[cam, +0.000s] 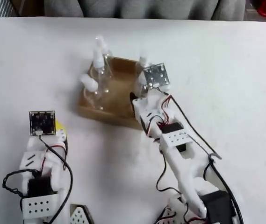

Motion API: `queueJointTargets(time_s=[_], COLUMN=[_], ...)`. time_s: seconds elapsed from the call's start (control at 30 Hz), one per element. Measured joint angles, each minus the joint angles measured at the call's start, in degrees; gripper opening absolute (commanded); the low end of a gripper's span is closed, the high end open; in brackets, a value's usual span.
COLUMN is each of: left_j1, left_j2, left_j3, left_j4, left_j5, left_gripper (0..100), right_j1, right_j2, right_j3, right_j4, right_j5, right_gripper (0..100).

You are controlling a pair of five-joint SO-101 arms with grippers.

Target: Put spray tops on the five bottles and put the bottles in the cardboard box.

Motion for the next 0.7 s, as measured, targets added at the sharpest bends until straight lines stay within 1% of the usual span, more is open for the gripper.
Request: queueJointTargets(time_s=[0.3, 0.7], left_j1=[0.00, 0.00], left_j2=[0.00, 0.00], left_j3=[0.00, 0.00], left_j4=[0.00, 0.00], left_j5=[0.00, -0.09], left_gripper=[2, 2], right_j1=[0.00, 0.00], right_j2=[5.63, 6.68], right_j3=[-1.76, -2.29], right_j4=[-4.66, -4.75], right_j5=[0.09, 0.09], right_gripper=[1.6, 2.2])
